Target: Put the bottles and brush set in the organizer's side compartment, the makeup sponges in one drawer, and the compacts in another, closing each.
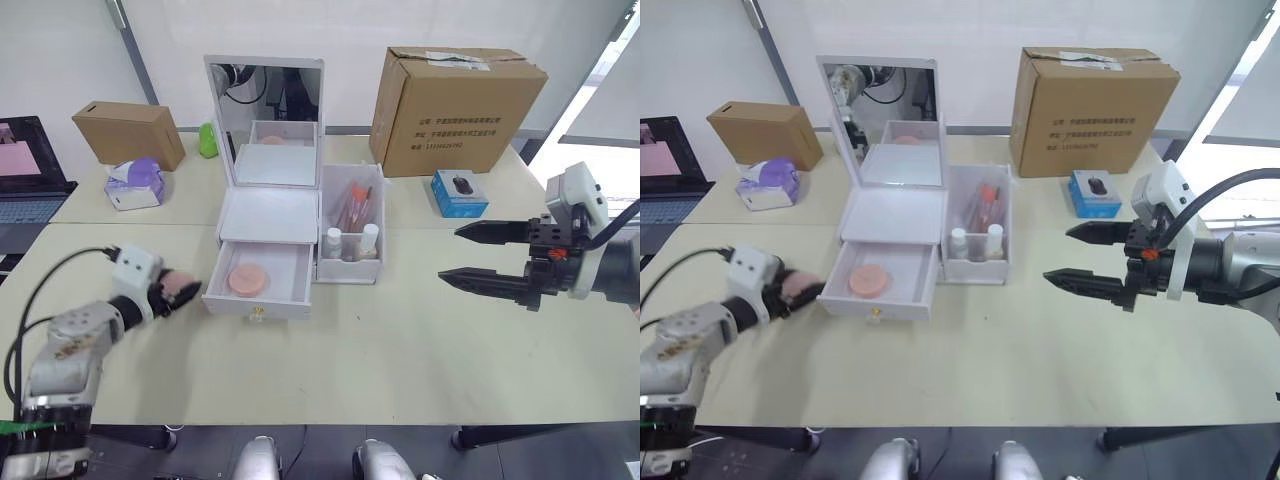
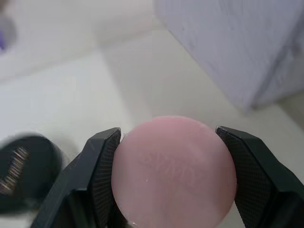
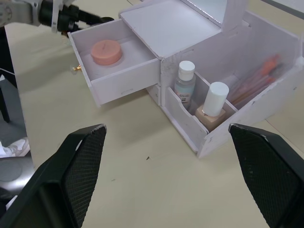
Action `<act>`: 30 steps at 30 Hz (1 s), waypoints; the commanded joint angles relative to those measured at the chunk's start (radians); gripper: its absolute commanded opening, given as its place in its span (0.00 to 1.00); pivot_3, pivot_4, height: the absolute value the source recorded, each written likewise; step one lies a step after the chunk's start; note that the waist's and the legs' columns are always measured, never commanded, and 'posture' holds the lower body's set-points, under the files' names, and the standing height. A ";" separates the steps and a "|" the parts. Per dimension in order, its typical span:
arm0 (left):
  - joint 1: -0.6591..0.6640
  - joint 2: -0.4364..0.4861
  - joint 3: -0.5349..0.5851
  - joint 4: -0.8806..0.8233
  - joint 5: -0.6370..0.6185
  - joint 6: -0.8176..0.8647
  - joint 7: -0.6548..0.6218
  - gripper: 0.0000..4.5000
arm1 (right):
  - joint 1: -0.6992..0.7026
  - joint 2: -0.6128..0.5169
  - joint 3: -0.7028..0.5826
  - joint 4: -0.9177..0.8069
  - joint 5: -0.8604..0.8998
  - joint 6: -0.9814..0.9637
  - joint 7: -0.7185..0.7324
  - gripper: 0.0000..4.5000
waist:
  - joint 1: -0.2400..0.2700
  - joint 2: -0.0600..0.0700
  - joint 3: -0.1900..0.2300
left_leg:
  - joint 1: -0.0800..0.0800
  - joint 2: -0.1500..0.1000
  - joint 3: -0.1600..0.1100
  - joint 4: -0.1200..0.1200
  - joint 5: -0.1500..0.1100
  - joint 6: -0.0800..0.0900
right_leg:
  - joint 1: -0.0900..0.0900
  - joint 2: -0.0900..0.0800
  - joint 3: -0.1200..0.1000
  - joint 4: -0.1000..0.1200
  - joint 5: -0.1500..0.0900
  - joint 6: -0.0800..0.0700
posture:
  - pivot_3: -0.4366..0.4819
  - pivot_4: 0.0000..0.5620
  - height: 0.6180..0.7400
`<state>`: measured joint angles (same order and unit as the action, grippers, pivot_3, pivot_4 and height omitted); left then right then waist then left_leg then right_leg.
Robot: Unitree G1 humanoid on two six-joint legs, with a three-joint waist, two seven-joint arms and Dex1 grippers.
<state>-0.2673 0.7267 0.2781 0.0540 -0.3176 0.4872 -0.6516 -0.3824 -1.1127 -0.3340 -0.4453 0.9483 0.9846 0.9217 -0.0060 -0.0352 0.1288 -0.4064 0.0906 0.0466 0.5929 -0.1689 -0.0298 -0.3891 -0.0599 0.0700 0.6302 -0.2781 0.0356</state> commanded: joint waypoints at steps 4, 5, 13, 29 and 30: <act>-0.217 0.094 0.062 0.029 -0.107 0.036 -0.113 0.65 | -0.033 0.005 -0.006 -0.006 0.025 -0.023 0.030 1.00 | -0.002 0.000 0.000 | 0.000 0.000 -0.001 0.000 0.000 0.000 | 0.000 0.000 0.000 0.000 0.000 0.001 | 0.48 0.27 1.00; -0.243 0.114 0.056 0.030 -0.131 0.038 -0.166 0.65 | -0.035 0.006 -0.006 -0.013 0.038 -0.019 0.037 1.00 | -0.004 0.000 0.000 | 0.000 -0.001 -0.001 0.000 0.000 0.000 | 0.000 0.000 0.000 0.000 0.001 0.001 | 0.48 0.27 1.00; -0.428 0.216 -0.088 -0.036 -0.313 0.148 -0.575 0.65 | -0.044 0.016 -0.041 -0.078 0.174 0.022 0.012 1.00 | -0.008 0.000 0.000 | 0.001 -0.001 -0.003 0.000 0.000 0.000 | 0.001 0.001 0.000 0.000 0.000 0.003 | 0.48 0.27 1.00; -0.520 0.098 -0.456 0.036 -0.082 -0.092 -0.832 0.65 | 0.151 -0.007 -0.250 -0.216 0.371 0.060 -0.200 1.00 | -0.008 0.000 0.000 | 0.000 -0.005 -0.014 0.002 0.002 0.003 | 0.002 0.004 0.002 0.001 0.000 0.003 | 0.48 0.27 1.00; -0.522 0.090 -0.462 0.047 -0.072 -0.097 -0.830 0.65 | 0.161 -0.008 -0.258 -0.221 0.378 0.059 -0.208 1.00 | -0.007 0.000 0.000 | 0.000 -0.006 -0.014 0.002 0.002 0.003 | 0.002 0.004 0.003 0.001 -0.001 0.003 | 0.48 0.27 1.00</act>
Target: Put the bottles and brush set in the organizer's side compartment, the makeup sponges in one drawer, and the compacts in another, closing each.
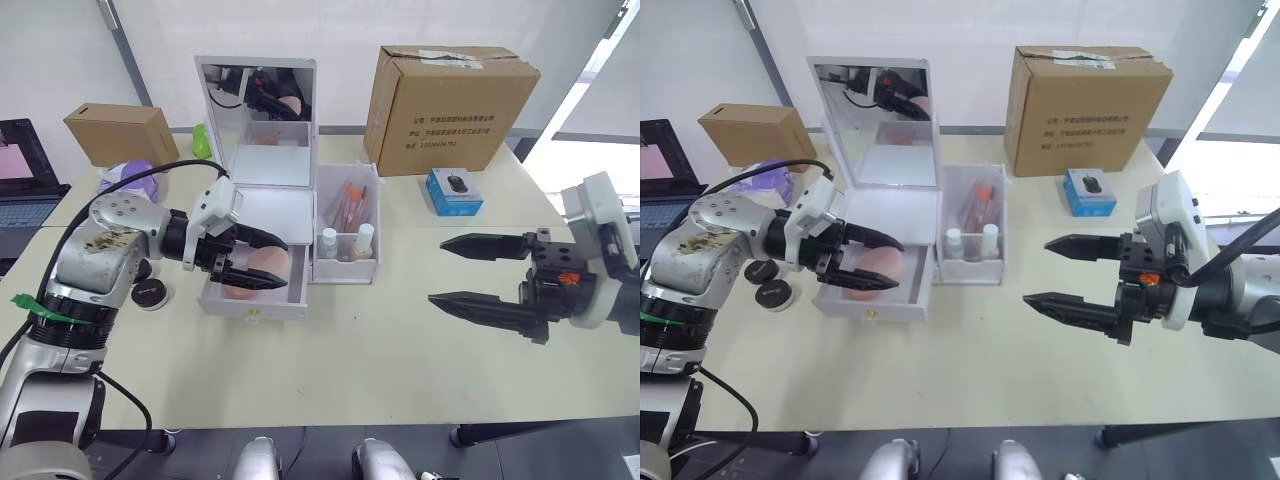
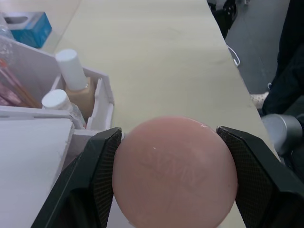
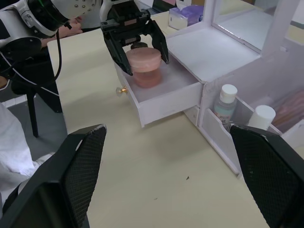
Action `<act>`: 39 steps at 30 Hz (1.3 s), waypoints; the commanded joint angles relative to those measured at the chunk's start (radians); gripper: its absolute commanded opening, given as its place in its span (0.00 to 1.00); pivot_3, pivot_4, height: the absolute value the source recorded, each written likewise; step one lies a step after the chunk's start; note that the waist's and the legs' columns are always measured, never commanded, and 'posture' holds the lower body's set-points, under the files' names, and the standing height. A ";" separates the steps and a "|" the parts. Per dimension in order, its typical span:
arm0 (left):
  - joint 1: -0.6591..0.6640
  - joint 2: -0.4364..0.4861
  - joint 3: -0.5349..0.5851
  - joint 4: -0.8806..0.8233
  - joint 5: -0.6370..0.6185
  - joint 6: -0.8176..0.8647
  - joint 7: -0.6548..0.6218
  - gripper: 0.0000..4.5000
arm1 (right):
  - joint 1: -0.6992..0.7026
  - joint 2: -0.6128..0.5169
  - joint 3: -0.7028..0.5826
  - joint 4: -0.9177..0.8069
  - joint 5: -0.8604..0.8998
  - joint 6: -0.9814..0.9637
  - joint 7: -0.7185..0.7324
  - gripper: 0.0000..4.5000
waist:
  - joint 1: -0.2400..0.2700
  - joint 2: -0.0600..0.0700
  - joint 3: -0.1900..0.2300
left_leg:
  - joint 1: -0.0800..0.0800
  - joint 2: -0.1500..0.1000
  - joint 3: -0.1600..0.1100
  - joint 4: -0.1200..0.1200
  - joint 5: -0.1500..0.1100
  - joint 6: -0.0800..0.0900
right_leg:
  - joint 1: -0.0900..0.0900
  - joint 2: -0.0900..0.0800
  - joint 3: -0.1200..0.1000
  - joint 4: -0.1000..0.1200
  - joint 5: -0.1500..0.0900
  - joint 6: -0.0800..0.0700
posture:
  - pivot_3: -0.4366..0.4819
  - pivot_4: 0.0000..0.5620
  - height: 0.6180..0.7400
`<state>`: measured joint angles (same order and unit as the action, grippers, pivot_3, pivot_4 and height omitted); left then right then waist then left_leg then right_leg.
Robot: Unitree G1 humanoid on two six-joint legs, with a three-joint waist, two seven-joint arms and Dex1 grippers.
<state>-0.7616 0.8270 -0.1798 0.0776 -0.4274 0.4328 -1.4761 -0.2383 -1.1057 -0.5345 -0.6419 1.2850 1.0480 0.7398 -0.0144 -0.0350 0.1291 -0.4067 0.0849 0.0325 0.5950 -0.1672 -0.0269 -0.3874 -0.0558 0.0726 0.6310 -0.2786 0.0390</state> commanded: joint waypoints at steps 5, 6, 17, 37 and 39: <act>-0.033 -0.046 -0.003 0.052 0.064 -0.067 0.001 0.65 | 0.030 -0.028 -0.061 -0.026 0.061 -0.017 -0.054 1.00 | 0.002 0.000 0.000 | -0.001 0.000 -0.001 0.002 0.000 0.000 | 0.000 0.000 0.000 0.000 0.000 0.001 | 0.48 0.27 1.00; -0.031 -0.055 -0.003 0.053 0.064 -0.063 0.005 0.65 | 0.028 -0.030 -0.056 -0.025 0.060 -0.019 -0.058 1.00 | 0.003 0.000 0.000 | -0.001 0.000 -0.001 0.002 0.000 0.000 | 0.000 0.000 0.000 0.000 0.000 0.001 | 0.48 0.27 1.00; 0.003 -0.045 0.063 0.007 0.044 -0.021 0.055 0.99 | 0.027 -0.048 -0.050 -0.027 0.074 -0.030 -0.054 1.00 | 0.002 0.000 0.000 | -0.001 -0.001 -0.002 0.003 0.000 0.000 | 0.001 0.000 0.000 0.000 -0.001 0.001 | 0.48 0.27 1.00; 0.953 0.052 0.793 -0.431 -0.267 0.199 0.122 0.51 | -0.307 0.027 0.352 0.162 -0.151 -0.138 0.209 1.00 | 0.000 0.005 0.002 | 0.003 0.001 0.001 -0.001 0.000 0.000 | -0.003 -0.005 -0.003 0.000 -0.009 -0.007 | 0.48 0.27 1.00; 0.984 -0.025 0.789 -0.415 -0.264 0.157 0.181 0.36 | -0.314 0.035 0.360 0.165 -0.168 -0.142 0.221 1.00 | 0.008 0.005 0.002 | 0.002 0.001 0.002 -0.001 0.000 0.000 | -0.003 -0.006 -0.003 -0.001 -0.009 -0.008 | 0.48 0.27 1.00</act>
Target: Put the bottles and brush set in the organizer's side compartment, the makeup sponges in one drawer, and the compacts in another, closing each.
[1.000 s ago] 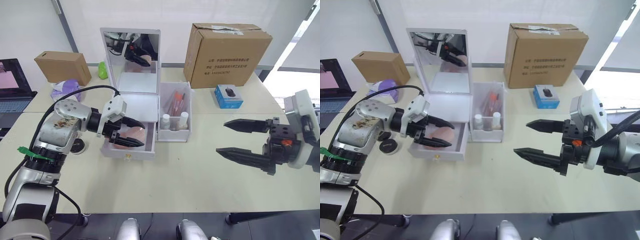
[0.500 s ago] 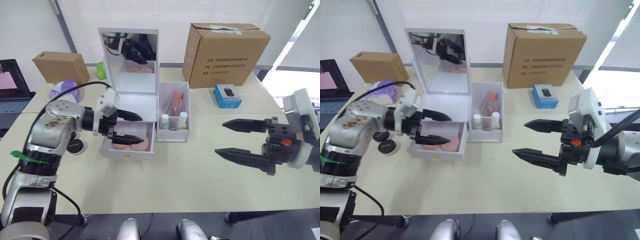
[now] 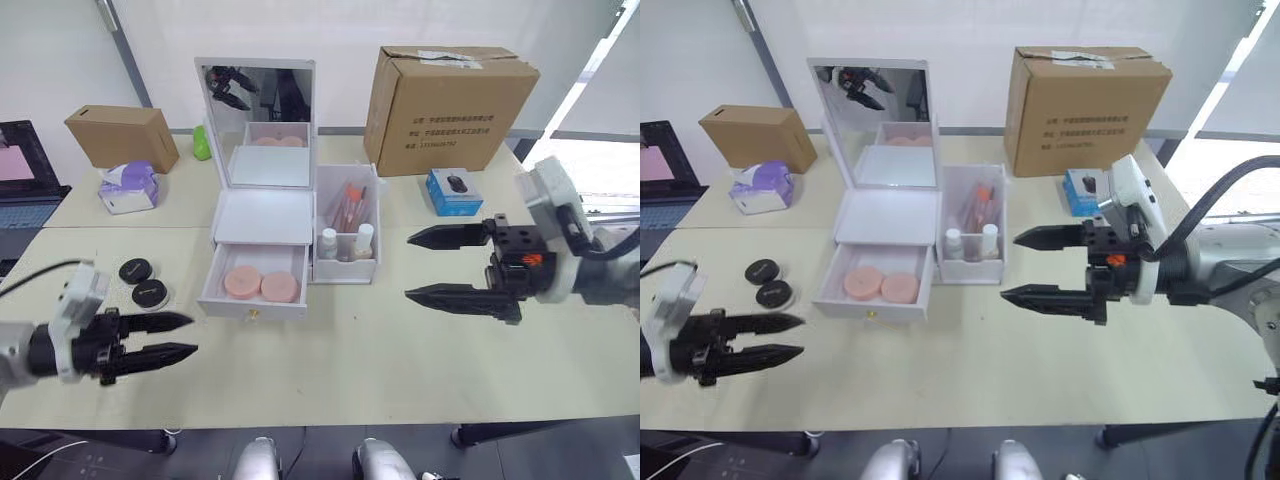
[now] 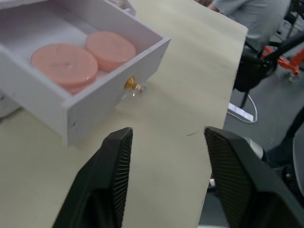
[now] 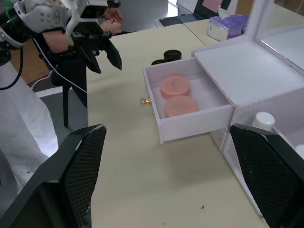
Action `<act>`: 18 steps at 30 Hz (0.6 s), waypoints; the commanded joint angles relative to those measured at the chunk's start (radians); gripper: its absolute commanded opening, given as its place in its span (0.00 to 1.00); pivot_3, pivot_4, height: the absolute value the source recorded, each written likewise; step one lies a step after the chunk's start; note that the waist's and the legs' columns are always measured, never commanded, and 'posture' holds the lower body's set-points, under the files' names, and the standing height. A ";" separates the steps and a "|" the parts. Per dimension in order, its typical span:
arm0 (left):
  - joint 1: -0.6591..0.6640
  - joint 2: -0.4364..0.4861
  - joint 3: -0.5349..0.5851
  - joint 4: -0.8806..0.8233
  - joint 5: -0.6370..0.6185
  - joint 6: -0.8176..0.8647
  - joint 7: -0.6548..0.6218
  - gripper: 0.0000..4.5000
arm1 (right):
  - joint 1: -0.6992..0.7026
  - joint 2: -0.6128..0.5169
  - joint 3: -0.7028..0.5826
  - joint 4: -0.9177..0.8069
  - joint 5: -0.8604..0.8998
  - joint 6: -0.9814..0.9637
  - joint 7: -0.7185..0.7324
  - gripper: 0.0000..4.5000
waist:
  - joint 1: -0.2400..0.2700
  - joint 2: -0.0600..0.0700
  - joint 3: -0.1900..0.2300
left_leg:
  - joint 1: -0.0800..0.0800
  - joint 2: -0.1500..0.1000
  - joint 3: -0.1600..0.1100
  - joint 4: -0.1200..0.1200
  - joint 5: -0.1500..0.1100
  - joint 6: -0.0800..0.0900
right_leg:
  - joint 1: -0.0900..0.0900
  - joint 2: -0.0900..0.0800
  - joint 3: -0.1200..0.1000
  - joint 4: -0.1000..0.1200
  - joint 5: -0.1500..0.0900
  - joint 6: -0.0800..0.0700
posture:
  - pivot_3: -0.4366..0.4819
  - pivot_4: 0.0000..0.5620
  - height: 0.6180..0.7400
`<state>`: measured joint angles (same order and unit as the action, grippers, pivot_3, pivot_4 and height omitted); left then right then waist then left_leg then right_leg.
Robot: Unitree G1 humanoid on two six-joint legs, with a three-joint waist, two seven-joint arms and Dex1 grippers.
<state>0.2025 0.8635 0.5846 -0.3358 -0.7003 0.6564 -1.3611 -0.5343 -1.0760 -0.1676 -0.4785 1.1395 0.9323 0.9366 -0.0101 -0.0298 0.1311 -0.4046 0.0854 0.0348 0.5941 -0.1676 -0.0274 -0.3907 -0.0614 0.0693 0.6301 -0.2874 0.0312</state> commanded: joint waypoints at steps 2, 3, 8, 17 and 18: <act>0.052 -0.117 0.000 -0.012 0.031 -0.126 0.095 0.21 | -0.017 0.009 -0.008 -0.002 -0.031 -0.022 0.031 1.00 | 0.007 -0.001 0.000 | -0.001 0.000 0.002 0.000 0.000 0.000 | 0.000 -0.001 0.000 -0.001 0.003 -0.005 | 0.48 0.27 1.00; 0.058 -0.135 -0.009 -0.020 0.033 -0.139 0.110 0.14 | -0.017 0.010 -0.010 -0.003 -0.034 -0.019 0.033 1.00 | 0.007 -0.002 0.000 | -0.001 0.000 0.002 0.000 0.000 0.000 | 0.000 -0.001 0.001 -0.001 0.003 -0.005 | 0.48 0.27 1.00; 0.061 -0.242 -0.111 -0.053 0.053 -0.188 0.227 0.01 | -0.007 0.008 -0.032 -0.015 -0.021 -0.004 0.023 1.00 | 0.010 -0.002 -0.001 | -0.001 0.000 0.002 0.000 0.000 0.000 | 0.002 0.000 0.001 0.000 0.003 -0.005 | 0.48 0.27 1.00; -0.080 -0.364 -0.250 -0.006 0.115 -0.282 0.421 0.01 | 0.027 -0.012 -0.088 -0.038 0.004 0.012 -0.003 1.00 | 0.010 -0.002 -0.001 | -0.002 -0.001 0.001 0.000 0.000 0.000 | 0.004 0.002 0.002 0.001 0.004 -0.003 | 0.48 0.27 1.00; -0.105 -0.375 -0.263 0.007 0.131 -0.300 0.440 0.01 | 0.030 -0.014 -0.094 -0.041 0.006 0.014 -0.007 1.00 | 0.011 -0.002 -0.001 | -0.002 -0.001 0.001 0.000 0.000 0.000 | 0.004 0.002 0.002 0.001 0.004 -0.002 | 0.48 0.27 1.00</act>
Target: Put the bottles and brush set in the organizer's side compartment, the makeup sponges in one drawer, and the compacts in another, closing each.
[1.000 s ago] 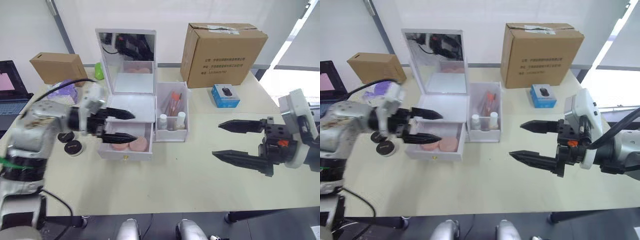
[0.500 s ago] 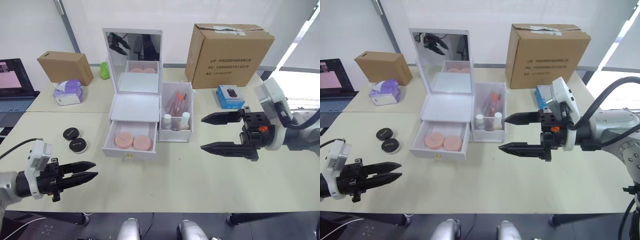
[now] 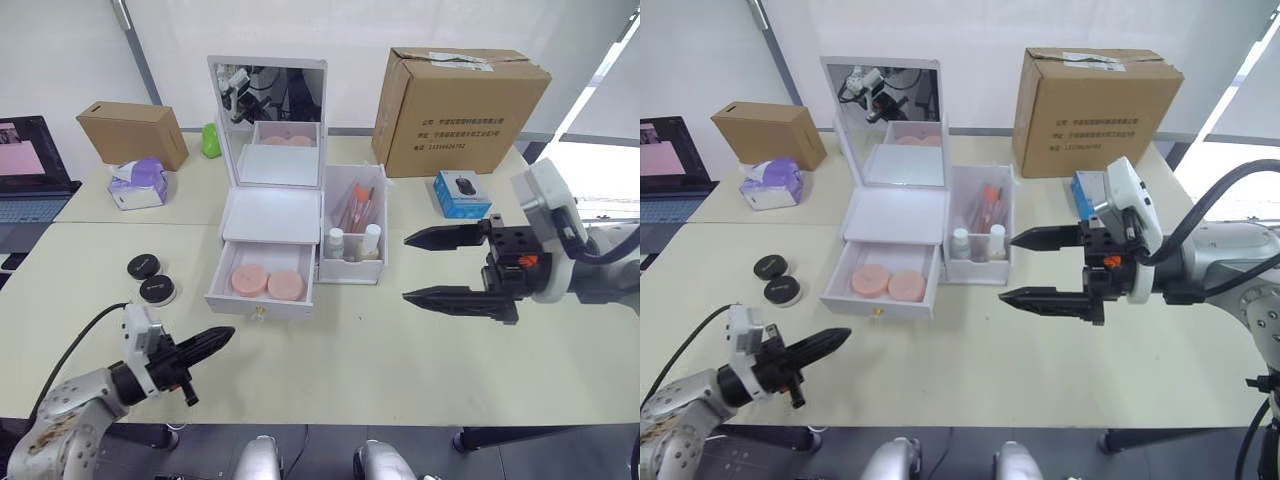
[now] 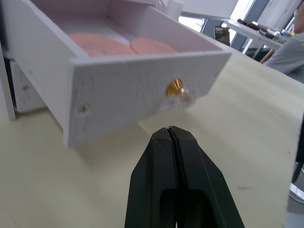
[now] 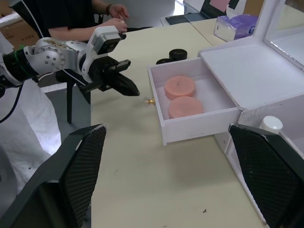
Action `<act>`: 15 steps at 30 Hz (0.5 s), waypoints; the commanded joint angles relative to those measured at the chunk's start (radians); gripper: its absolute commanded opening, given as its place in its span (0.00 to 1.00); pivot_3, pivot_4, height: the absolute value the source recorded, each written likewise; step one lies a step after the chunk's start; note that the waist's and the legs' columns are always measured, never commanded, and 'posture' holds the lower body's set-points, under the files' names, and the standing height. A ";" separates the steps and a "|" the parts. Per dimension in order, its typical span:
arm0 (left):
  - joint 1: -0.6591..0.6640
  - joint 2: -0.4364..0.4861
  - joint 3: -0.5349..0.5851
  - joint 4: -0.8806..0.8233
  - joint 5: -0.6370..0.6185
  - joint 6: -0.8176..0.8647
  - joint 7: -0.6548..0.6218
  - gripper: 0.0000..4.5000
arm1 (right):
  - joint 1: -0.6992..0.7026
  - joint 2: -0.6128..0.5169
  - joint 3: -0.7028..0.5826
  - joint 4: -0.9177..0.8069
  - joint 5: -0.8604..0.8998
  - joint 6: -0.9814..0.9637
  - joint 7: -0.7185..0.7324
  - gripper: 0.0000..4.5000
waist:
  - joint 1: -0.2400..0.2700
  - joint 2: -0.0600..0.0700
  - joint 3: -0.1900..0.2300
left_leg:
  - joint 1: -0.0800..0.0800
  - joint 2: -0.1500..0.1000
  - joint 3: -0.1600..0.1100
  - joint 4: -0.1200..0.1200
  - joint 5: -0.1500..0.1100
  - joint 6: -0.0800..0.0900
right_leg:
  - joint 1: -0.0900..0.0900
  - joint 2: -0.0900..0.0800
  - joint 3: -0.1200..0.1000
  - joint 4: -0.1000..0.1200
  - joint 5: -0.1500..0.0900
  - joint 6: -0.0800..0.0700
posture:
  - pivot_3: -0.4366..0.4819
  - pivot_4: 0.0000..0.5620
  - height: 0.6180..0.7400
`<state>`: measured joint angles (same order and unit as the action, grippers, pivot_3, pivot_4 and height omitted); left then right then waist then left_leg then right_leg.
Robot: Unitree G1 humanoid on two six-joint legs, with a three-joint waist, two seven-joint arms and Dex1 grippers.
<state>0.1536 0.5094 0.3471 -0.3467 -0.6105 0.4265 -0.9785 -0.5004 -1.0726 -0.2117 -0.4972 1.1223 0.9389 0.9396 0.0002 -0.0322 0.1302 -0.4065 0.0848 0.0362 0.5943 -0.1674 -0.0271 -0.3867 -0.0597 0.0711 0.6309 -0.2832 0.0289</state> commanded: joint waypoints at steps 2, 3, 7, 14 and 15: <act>-0.096 -0.041 -0.048 0.034 0.050 -0.086 0.083 0.01 | 0.000 -0.020 -0.059 -0.026 0.025 0.011 -0.014 1.00 | 0.000 0.000 0.000 | 0.000 0.000 0.000 0.001 0.000 0.000 | 0.000 0.000 0.000 0.000 0.000 0.000 | 0.48 0.27 1.00; -0.115 -0.051 -0.059 0.042 0.051 -0.092 0.095 0.01 | 0.001 -0.022 -0.063 -0.027 0.026 0.013 -0.015 1.00 | 0.000 0.000 0.000 | 0.000 0.000 0.000 0.001 0.000 0.000 | 0.001 0.000 0.000 0.000 0.000 0.001 | 0.48 0.27 1.00; -0.181 -0.080 -0.101 0.083 0.074 -0.122 0.128 0.01 | 0.006 -0.030 -0.081 -0.032 0.033 0.022 -0.021 1.00 | -0.001 0.000 0.000 | 0.000 0.000 -0.001 0.001 0.000 0.000 | 0.000 0.001 0.001 0.000 0.004 0.007 | 0.48 0.27 1.00; -0.279 -0.101 -0.152 0.209 0.140 -0.198 0.176 0.01 | 0.013 -0.045 -0.113 -0.041 0.059 0.036 -0.037 1.00 | -0.002 0.000 0.000 | 0.000 0.000 -0.002 0.002 0.000 0.000 | 0.000 0.002 0.001 0.000 0.004 0.007 | 0.48 0.27 1.00; -0.296 -0.112 -0.157 0.227 0.145 -0.205 0.189 0.01 | 0.013 -0.047 -0.118 -0.042 0.067 0.037 -0.040 1.00 | 0.000 0.000 0.000 | 0.000 -0.001 -0.002 0.002 0.000 0.000 | 0.001 0.002 0.001 0.000 0.004 0.007 | 0.48 0.27 1.00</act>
<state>-0.1162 0.4092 0.1988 -0.1292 -0.4774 0.2535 -0.8123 -0.4800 -1.1057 -0.2856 -0.5229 1.1635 0.9711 0.9062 0.0006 -0.0321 0.1300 -0.4071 0.0839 0.0339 0.5967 -0.1673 -0.0270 -0.3857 -0.0581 0.0721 0.6310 -0.2790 0.0366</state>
